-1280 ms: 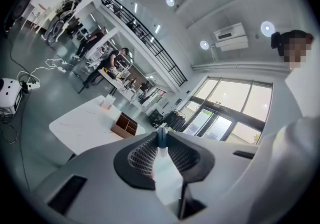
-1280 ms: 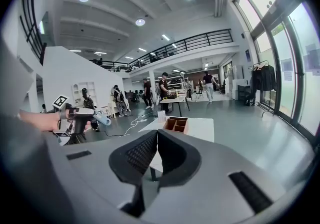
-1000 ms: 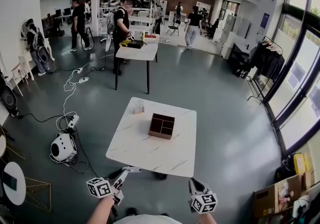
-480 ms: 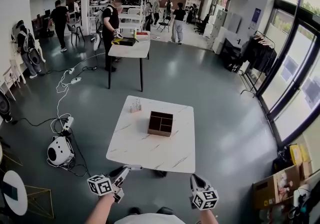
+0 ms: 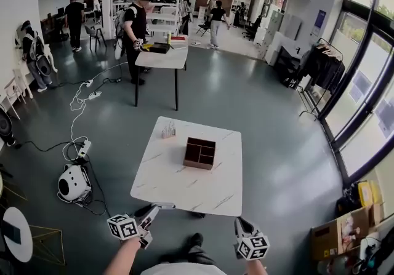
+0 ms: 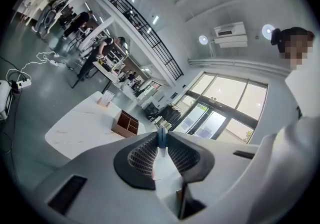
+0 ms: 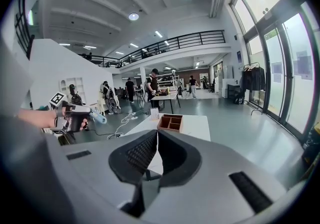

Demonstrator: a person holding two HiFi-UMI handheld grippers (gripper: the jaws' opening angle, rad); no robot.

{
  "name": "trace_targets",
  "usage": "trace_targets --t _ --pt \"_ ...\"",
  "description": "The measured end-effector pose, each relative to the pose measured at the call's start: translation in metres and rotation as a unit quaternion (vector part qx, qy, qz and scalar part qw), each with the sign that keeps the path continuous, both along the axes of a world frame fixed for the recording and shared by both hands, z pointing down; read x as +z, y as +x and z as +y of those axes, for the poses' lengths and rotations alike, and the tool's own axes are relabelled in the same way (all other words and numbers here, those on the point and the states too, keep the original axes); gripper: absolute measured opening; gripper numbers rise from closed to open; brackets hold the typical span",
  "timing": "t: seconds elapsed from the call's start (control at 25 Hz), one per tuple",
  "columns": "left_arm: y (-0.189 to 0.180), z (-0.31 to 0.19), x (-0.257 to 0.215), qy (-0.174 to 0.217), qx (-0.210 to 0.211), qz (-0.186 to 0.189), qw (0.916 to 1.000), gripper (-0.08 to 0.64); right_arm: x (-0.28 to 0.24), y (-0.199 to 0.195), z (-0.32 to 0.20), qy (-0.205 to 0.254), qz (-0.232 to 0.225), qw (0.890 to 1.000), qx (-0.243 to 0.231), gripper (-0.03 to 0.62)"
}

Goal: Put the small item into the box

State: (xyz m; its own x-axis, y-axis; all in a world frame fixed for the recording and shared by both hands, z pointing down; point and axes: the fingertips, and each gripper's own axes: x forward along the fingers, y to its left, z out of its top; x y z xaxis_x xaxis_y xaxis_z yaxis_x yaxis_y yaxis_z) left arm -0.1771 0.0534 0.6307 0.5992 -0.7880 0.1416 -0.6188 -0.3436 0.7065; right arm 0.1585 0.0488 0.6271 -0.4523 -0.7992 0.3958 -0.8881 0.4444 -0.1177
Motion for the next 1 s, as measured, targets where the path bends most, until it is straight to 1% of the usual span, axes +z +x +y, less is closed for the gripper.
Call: trace_targets --t 0.16,0.48,0.84,1.0 --pt "0.002 -0.019 0.001 -0.006 -0.016 0.000 0.9999 0.069 0.003 -0.001 -0.033 -0.003 -0.008 1.000 -0.014 0.026" --pt "0.018 -0.062 0.004 -0.012 -0.043 -0.007 0.9990 0.069 0.011 -0.007 -0.107 -0.007 -0.019 0.998 -0.061 0.026" --pt "0.038 -0.107 0.000 -0.013 -0.073 -0.019 0.9971 0.069 0.014 0.006 -0.175 -0.013 -0.033 0.995 -0.094 0.026" --pt "0.054 -0.126 -0.001 -0.010 -0.086 -0.021 0.9960 0.069 0.019 0.016 -0.200 -0.016 -0.034 0.992 -0.117 0.026"
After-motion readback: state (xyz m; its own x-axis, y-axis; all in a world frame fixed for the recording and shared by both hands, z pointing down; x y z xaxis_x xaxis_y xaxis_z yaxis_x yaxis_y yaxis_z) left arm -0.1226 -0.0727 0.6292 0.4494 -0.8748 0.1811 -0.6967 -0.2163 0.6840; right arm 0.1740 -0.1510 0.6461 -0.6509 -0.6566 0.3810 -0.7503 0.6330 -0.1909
